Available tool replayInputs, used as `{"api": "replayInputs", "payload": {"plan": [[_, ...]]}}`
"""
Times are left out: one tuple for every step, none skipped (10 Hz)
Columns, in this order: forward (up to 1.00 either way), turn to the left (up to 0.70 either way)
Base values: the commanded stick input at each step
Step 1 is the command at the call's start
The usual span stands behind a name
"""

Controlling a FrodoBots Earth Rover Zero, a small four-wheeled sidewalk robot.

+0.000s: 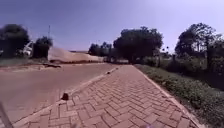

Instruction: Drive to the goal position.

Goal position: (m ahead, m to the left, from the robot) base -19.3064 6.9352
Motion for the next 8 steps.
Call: {"api": "replayInputs", "payload": {"plan": [[0.3,0.0],[0.3,0.0],[0.3,0.0],[0.3,0.0],[0.3,0.0],[0.3,0.0],[0.3,0.0],[0.3,0.0]]}}
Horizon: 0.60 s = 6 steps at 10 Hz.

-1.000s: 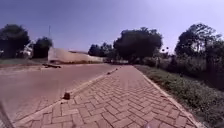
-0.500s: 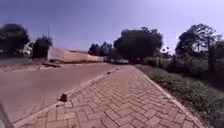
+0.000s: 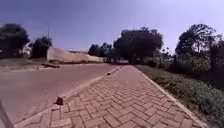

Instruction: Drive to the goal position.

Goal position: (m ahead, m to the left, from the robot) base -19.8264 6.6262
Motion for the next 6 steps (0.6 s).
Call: {"api": "replayInputs", "payload": {"plan": [[0.3,0.0],[0.28,-0.72],[0.14,-0.5],[0.0,-0.3],[0.0,-0.3],[0.0,-0.3]]}}
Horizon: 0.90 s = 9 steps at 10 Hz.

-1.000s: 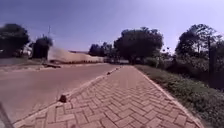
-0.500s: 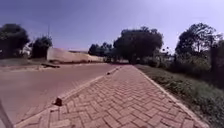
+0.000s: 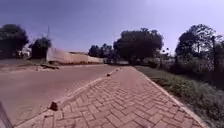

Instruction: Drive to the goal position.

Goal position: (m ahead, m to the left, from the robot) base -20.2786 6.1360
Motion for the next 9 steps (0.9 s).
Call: {"api": "replayInputs", "payload": {"plan": [[0.0,-0.3],[0.0,-0.3],[0.0,-0.3],[0.0,-0.3],[0.0,-0.3],[0.0,-0.3],[0.0,-0.3],[0.0,-0.3],[0.0,-0.3]]}}
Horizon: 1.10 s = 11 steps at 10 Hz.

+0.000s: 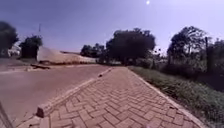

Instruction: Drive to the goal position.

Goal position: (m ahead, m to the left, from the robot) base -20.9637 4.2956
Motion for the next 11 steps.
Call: {"api": "replayInputs", "payload": {"plan": [[0.0,-0.3],[0.0,-0.3],[0.0,-0.3],[0.0,-0.3],[0.0,-0.3],[0.0,-0.3],[0.0,-0.3],[0.0,-0.3],[0.0,-0.3],[0.0,-0.3],[0.0,-0.3]]}}
